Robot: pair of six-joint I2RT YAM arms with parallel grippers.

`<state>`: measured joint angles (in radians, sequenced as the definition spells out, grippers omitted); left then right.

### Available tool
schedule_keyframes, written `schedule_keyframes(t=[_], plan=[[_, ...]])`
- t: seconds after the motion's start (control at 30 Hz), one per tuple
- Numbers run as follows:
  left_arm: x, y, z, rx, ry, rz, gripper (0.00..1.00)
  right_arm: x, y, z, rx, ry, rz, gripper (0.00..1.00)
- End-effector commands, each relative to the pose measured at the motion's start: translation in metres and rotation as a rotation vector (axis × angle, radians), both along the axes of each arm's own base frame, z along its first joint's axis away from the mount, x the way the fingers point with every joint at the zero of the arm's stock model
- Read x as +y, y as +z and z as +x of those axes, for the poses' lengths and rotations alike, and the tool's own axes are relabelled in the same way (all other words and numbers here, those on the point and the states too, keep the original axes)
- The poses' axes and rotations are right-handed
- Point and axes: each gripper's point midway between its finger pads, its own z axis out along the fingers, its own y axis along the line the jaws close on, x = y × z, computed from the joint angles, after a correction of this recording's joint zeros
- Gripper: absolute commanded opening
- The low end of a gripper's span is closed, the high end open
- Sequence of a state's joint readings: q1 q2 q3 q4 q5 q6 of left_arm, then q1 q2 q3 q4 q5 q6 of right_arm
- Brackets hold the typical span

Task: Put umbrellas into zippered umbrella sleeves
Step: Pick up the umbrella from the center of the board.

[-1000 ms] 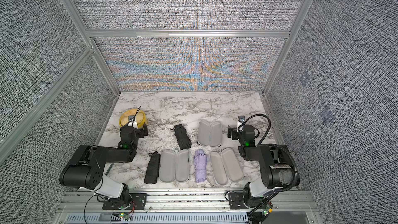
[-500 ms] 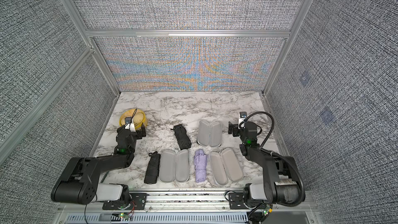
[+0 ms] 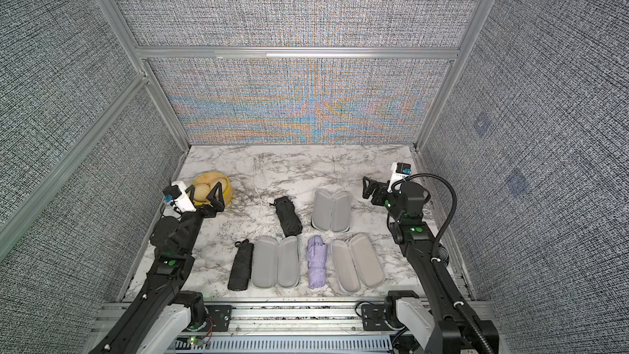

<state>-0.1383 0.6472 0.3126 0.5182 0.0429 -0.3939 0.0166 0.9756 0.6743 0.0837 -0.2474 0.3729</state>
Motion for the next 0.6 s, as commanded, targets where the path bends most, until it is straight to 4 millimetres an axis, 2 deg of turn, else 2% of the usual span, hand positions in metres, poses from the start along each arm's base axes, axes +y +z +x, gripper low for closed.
schedule_keyframes(t=[0.0,0.07,0.17,0.23,0.3,0.4,0.47,0.57], plan=[[-0.021,-0.004,-0.021,0.06,-0.163,-0.211,1.0,0.044,-0.009,-0.028,0.126,0.237,0.185,0.99],[-0.029,-0.003,-0.031,0.079,-0.223,-0.267,1.0,0.065,-0.003,-0.036,0.097,0.367,0.277,0.99],[-0.054,0.005,-0.049,0.096,-0.399,-0.279,1.0,0.096,0.004,-0.05,0.083,0.59,0.413,0.99],[-0.068,0.004,-0.058,0.141,-0.49,-0.277,1.0,0.113,0.0,-0.055,0.103,0.674,0.443,0.99],[-0.069,-0.012,-0.059,0.279,-0.477,-0.282,1.0,0.129,-0.011,-0.059,0.139,0.694,0.385,0.99],[-0.057,-0.051,-0.064,0.535,-0.364,-0.238,1.0,0.146,-0.033,-0.06,0.21,0.615,0.166,0.99],[-0.052,-0.071,-0.071,0.653,-0.32,-0.204,1.0,0.155,-0.037,-0.061,0.224,0.589,0.074,0.99],[-0.054,-0.101,-0.078,0.759,-0.285,-0.211,1.0,0.17,-0.039,-0.063,0.234,0.61,0.026,0.99]])
